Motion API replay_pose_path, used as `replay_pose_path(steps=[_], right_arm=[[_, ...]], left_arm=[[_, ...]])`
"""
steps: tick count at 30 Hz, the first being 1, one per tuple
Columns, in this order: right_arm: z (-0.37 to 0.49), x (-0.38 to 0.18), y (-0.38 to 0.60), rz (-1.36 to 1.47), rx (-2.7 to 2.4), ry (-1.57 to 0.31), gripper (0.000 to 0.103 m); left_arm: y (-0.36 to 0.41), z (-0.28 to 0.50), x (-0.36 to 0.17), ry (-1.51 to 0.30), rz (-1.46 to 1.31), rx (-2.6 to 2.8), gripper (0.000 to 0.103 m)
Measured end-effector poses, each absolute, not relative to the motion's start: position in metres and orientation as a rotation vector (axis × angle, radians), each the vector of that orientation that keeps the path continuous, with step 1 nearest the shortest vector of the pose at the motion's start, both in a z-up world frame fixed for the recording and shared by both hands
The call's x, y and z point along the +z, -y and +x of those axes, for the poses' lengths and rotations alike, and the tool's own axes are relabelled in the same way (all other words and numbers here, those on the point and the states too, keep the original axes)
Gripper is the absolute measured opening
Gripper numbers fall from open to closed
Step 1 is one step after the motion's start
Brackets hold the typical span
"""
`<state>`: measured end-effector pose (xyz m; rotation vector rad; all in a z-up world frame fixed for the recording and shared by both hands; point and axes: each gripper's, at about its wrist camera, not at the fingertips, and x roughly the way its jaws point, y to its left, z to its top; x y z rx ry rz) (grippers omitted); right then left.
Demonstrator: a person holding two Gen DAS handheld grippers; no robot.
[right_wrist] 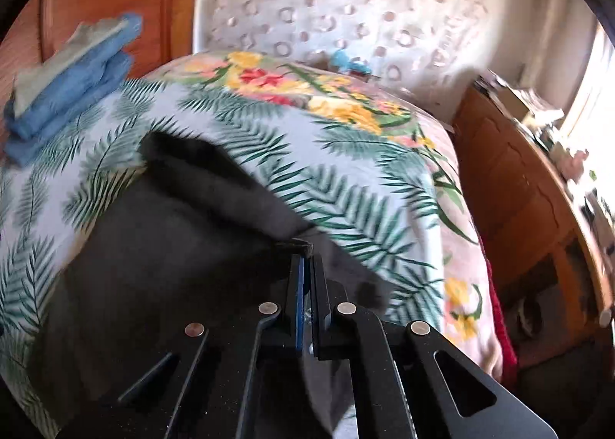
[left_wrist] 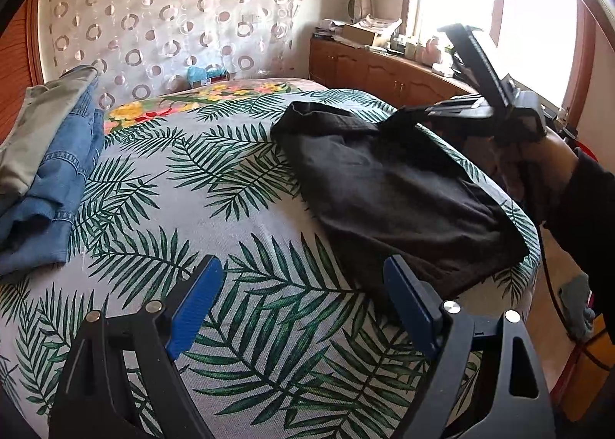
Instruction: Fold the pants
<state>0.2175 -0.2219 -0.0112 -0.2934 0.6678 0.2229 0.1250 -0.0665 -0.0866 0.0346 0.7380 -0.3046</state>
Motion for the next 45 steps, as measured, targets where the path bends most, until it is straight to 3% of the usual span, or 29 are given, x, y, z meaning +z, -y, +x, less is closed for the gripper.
replay_pose_path(steps=[9,12,21,32,41,43,45], right_arm=[[0.236,-0.008,0.266,-0.161,0.115,-0.667,0.003],[0.242,-0.011,0.259,-0.17,0.12,-0.674,0.02],[0.234,-0.014,0.216,-0.172,0.384,-0.63,0.041],[0.264,-0.023,0.16,-0.269,0.582,-0.672,0.044],[0.278,-0.035,0.129,-0.391,0.634,-0.723,0.043],[0.286,-0.036,0.125,-0.402,0.644,-0.754,0.002],[0.292,-0.034,0.121,-0.413,0.643,-0.759,0.002]], left_arm=[[0.067,0.122,-0.086,-0.732,0.032,-0.309,0.087],[0.066,0.122,-0.085,-0.732,0.024,-0.307,0.087],[0.05,0.136,-0.073,-0.706,0.029,-0.286,0.087],[0.02,0.155,-0.065,-0.695,-0.006,-0.249,0.087],[0.013,0.164,-0.073,-0.716,-0.031,-0.256,0.087],[0.012,0.164,-0.074,-0.719,-0.033,-0.255,0.087],[0.011,0.163,-0.075,-0.724,-0.036,-0.256,0.087]])
